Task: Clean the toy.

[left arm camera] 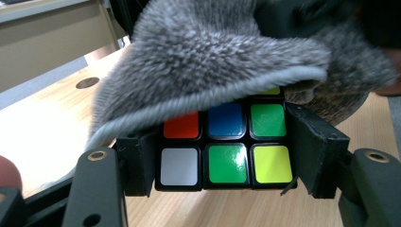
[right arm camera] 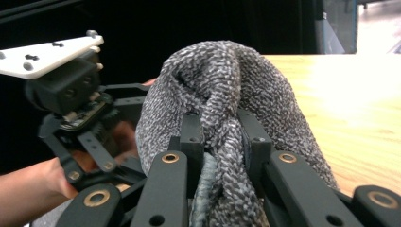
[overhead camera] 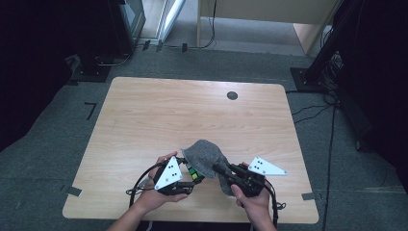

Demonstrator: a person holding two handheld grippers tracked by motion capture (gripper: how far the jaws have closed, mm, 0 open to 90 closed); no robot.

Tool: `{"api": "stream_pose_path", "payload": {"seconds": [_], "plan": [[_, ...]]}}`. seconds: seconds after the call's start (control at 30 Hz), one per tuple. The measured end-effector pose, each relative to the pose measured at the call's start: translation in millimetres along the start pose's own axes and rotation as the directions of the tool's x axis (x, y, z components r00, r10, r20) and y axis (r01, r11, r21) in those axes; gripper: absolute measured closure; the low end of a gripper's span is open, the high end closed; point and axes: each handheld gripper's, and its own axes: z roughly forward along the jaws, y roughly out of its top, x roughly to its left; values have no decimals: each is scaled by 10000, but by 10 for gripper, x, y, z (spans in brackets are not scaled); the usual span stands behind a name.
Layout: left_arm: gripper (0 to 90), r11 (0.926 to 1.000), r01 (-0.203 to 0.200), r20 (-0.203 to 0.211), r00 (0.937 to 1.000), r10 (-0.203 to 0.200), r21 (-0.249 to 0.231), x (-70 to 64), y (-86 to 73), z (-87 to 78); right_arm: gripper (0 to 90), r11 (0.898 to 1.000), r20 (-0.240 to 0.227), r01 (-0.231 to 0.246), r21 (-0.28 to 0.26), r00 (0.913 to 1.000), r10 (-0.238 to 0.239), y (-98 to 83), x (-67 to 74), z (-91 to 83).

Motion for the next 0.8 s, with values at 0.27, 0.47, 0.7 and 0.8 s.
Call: {"api": "stream_pose_path", "payload": {"seconds": [0.27,0.47,0.7,0.8], "plan": [[345,9963,579,80,9983,-575,-629,106,18,-144,767,9985,775,-94,530,9970,53,-117,-159,55],[345,9993,312,-47,9995,-313,-196,60,-8,-75,765,9942,509,1015,347,9934,-1032,-26,73,40],[345,9970,377,268,9990,-359,-677,68,14,-136,765,9969,988,85,781,9950,-162,-132,-176,68],[345,9987,235,157,9996,-228,-459,59,0,-111,765,9972,881,292,685,9955,-352,-94,-112,60]]}}
